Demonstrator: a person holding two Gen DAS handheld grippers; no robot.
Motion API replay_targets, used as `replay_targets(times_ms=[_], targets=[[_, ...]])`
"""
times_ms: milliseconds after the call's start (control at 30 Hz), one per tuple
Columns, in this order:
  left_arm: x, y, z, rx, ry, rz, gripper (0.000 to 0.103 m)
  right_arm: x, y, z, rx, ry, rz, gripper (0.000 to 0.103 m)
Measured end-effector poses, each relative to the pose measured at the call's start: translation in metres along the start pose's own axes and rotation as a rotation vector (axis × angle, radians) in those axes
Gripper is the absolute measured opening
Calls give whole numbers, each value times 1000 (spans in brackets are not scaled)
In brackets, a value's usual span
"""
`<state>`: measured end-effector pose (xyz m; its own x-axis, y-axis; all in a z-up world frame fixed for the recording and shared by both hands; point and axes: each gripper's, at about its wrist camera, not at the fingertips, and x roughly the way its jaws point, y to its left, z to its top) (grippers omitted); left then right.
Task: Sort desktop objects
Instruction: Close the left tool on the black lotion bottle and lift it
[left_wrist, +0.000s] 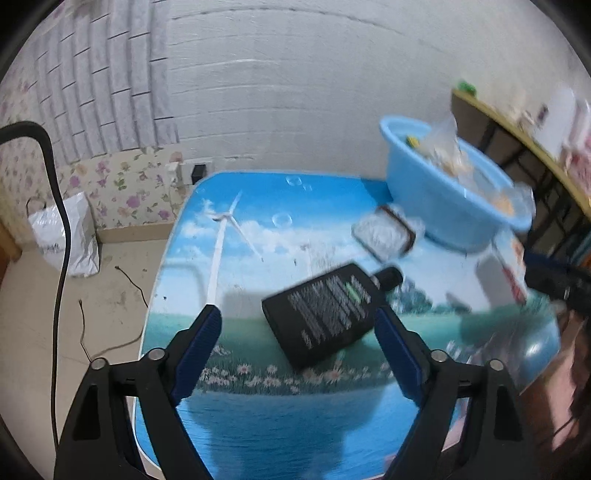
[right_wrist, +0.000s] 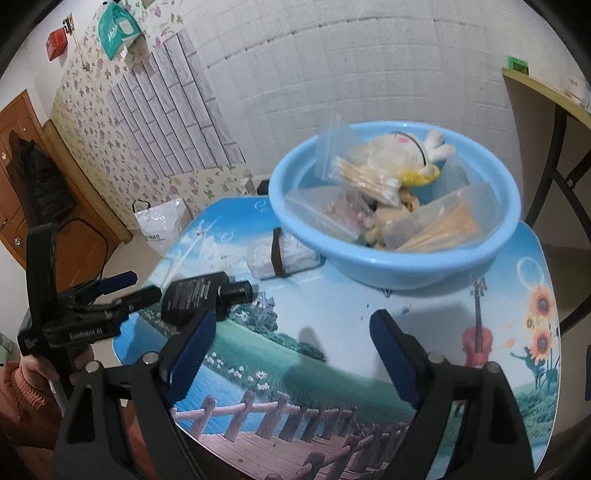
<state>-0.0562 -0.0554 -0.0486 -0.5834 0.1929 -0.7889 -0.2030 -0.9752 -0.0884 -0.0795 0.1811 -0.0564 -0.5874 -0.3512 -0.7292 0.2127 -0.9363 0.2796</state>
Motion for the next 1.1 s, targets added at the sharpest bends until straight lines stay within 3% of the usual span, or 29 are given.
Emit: replay_targets(times_ms=[100,233,400,833,1100], targets=[[10,-2,-7,43,16,11,89,6,5,0,-8,12,-10,87],[27,2,-7,15,51,-10,89,18,9,2,6,30,-30,88],[38,-5,-5,30,47,-60,89,37,15,5,31,53,-36,99],[64,-6,8,57,49,-178,103,69,24,17,60,86,-49,100],[67,-11,11,109,29,-218,102,78,28,16,51,98,-52,99]])
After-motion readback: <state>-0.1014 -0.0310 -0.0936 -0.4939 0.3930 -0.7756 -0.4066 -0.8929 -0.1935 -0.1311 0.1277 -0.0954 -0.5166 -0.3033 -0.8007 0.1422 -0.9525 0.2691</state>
